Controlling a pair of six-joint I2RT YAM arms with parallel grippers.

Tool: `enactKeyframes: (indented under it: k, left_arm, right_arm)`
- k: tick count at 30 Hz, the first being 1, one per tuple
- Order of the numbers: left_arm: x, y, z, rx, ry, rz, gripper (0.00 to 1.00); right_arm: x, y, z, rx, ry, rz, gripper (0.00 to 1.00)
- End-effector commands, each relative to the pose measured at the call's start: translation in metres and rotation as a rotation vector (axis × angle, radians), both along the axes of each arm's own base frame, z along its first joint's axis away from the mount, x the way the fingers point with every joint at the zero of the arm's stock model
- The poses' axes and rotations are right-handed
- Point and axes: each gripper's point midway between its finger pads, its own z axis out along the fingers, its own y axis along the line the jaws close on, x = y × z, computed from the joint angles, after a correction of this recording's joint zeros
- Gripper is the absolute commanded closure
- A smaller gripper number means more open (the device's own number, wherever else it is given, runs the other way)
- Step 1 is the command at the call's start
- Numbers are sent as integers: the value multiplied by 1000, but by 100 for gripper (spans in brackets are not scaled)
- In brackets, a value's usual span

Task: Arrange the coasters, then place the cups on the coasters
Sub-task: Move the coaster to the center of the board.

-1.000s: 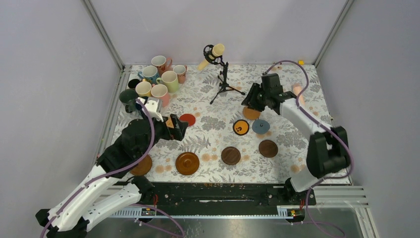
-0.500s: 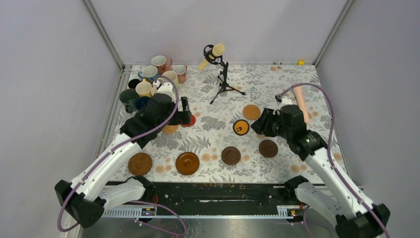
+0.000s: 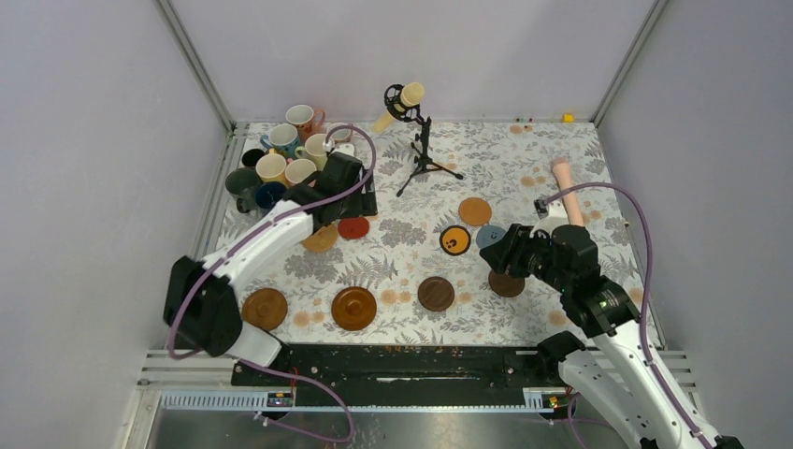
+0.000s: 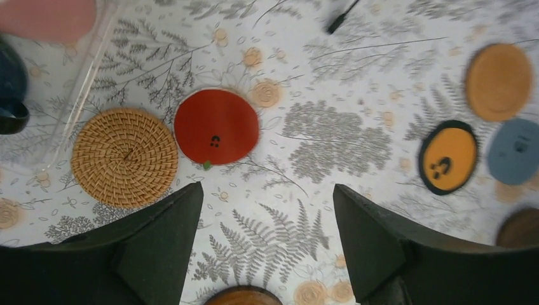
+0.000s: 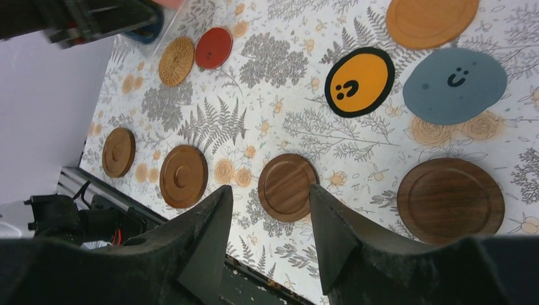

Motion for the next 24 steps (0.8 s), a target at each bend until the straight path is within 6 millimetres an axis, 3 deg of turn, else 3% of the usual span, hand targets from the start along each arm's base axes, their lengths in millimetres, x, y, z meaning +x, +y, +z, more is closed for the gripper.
enactKeyframes:
  k: [1, 5, 14, 24]
  left_arm:
    - [22, 8, -37, -25, 59, 65, 24]
    - [41, 23, -60, -32, 104, 98, 24]
    - [67, 32, -105, -22, 191, 104, 29]
    - [73, 33, -128, -32, 250, 100, 32]
  right_arm:
    - [-12, 4, -4, 3, -1, 60, 44]
    - [-17, 2, 0, 1, -32, 66, 42]
    - [-20, -5, 9, -2, -59, 44, 40]
    - [-19, -6, 7, -8, -45, 35, 41]
